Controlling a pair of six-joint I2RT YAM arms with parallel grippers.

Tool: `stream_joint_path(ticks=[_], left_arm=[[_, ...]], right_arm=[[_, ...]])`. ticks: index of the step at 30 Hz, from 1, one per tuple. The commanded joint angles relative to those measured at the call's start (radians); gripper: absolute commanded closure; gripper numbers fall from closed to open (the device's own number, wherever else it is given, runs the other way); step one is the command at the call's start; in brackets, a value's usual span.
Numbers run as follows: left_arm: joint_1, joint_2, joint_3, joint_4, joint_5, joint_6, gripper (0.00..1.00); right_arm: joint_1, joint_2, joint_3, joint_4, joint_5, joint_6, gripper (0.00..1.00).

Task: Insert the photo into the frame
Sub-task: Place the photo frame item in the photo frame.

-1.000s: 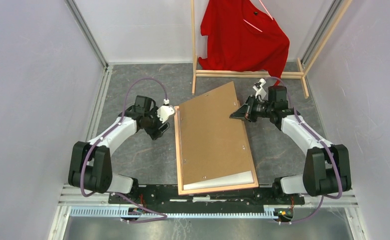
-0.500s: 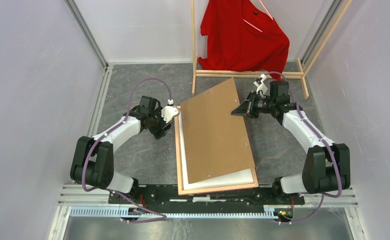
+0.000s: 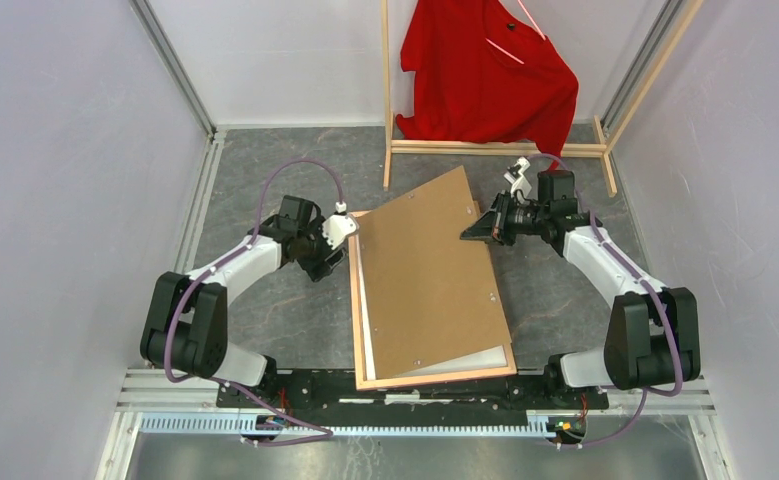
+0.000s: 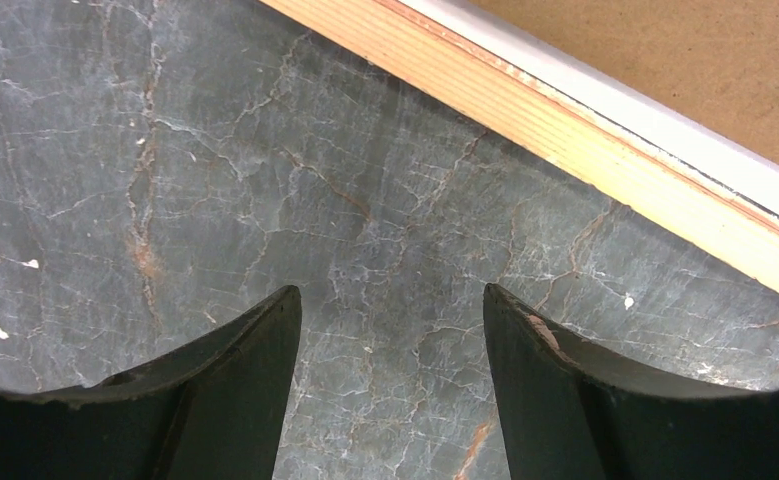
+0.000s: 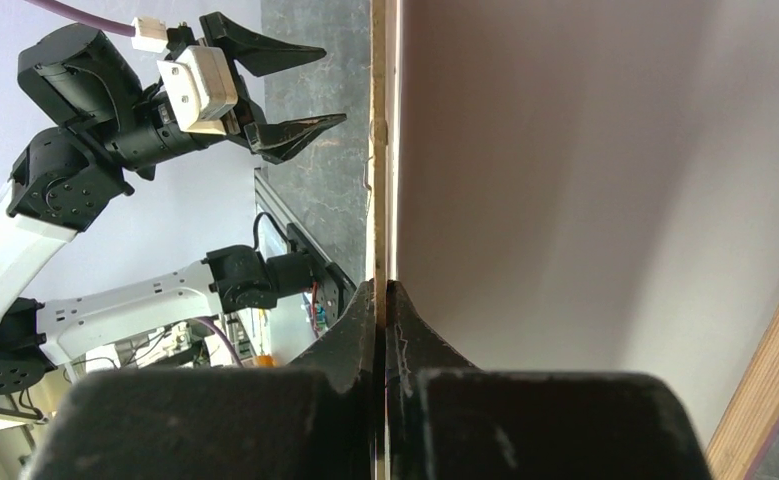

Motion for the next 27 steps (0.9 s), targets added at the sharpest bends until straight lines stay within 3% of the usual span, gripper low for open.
stream_joint_path(ticks=[1,27], left_arm=[[-0.011,0.008,-0.019,0.043,0.034,-0.033,0.26],[-0.092,0.087,-0.007,0.099,0.026,-0.066,0.26]], right_arm=[[-0.003,-0.026,-0.001,0.043,-0.067,0.023,1.00],[0.013,0.006,-0.089,0.226,-0.059,0.174,1.00]])
